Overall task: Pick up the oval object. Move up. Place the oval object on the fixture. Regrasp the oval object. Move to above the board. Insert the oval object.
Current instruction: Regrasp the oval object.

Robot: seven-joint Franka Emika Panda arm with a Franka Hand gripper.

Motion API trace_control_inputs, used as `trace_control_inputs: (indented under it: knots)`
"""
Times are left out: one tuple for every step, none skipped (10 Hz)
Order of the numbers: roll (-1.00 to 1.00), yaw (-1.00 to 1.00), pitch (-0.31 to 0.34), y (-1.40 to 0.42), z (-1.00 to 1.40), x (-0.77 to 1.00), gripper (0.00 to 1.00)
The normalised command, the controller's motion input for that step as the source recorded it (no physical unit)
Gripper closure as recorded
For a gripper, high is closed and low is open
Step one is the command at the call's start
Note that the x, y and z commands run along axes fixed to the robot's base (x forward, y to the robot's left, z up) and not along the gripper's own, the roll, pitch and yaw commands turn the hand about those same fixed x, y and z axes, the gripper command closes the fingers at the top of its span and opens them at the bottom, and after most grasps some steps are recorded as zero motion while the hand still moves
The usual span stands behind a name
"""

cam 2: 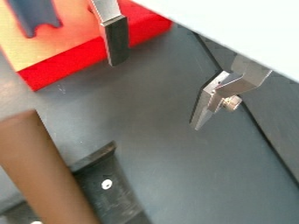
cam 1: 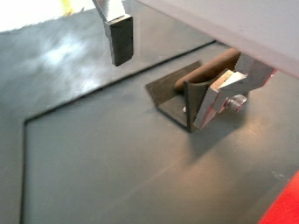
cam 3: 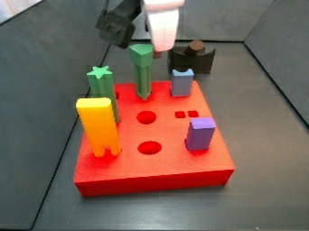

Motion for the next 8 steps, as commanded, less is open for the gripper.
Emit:
trace_control_inputs:
  knots:
    - [0.53, -0.79, -0.054, 0.00, -0.01, -0.04, 0.00]
    - [0.39, -0.59, 0.056, 0.00, -0.01, -0.04, 0.00]
    - [0.29, -0.41, 0.140, 0.00, 0.00, -0.03, 0.00]
    - [0.23, -0.29, 0.194, 0.00, 0.01, -0.02, 0.00]
    - [0.16, -0.16, 0.224, 0.00, 0.01, -0.01, 0.00]
    - [0.14, -0.09, 0.214, -0.01, 0.01, 0.01, 0.00]
    - [0.12, -0.06, 0.144, -0.01, 0.00, 1.00, 0.00]
    - [0.11, -0.03, 0.143, -0.01, 0.00, 1.00, 0.00]
